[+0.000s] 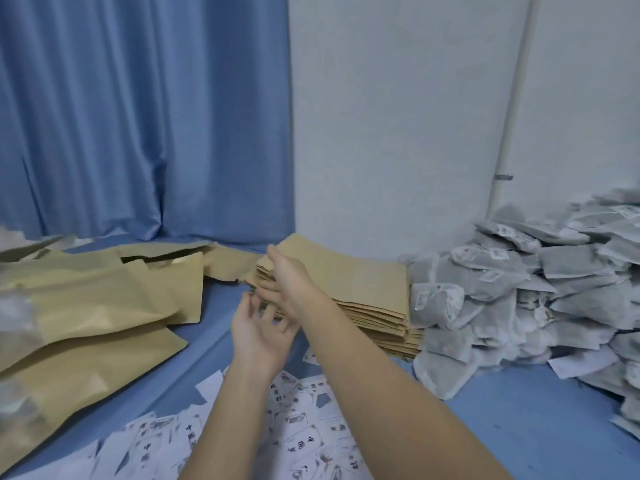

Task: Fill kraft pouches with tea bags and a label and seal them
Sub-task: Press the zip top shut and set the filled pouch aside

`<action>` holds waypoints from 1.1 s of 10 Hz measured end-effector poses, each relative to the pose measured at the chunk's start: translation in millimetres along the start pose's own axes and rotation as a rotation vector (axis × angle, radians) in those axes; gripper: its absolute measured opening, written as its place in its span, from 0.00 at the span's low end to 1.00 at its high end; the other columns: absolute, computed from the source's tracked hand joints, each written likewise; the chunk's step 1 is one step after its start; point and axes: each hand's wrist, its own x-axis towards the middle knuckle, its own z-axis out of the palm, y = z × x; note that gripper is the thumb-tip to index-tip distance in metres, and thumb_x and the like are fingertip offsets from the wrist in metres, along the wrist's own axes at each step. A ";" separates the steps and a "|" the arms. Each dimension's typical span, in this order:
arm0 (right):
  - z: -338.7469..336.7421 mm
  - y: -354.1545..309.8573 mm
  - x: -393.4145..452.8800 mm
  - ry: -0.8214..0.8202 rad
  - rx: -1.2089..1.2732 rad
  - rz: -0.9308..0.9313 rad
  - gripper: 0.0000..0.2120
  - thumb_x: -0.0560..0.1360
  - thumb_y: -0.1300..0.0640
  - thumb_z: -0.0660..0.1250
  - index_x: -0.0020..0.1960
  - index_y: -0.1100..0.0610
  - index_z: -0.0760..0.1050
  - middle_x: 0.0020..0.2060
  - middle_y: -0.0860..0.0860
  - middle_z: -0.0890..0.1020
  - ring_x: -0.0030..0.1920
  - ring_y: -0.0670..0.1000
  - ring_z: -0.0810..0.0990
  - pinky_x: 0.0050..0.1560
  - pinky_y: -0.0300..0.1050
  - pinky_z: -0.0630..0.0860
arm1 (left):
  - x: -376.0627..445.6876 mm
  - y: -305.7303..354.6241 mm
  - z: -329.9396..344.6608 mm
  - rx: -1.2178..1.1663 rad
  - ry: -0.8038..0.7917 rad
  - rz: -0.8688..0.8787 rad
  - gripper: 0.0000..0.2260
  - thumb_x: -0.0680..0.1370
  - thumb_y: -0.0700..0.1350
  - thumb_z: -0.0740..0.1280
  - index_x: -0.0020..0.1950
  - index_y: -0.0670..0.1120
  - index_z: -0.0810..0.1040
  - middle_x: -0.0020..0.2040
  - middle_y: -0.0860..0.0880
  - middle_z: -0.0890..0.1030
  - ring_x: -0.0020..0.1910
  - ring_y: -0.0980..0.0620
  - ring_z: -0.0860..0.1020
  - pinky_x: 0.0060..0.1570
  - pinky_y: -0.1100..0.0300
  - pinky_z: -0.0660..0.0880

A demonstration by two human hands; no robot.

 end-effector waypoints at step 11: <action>-157.2 26.2 -112.5 0.060 -0.387 -0.605 0.11 0.79 0.51 0.59 0.55 0.48 0.79 0.52 0.47 0.83 0.55 0.48 0.79 0.56 0.37 0.74 | -47.0 -60.7 46.8 1.001 -0.045 0.504 0.16 0.83 0.46 0.55 0.68 0.41 0.69 0.61 0.43 0.77 0.58 0.45 0.75 0.57 0.57 0.70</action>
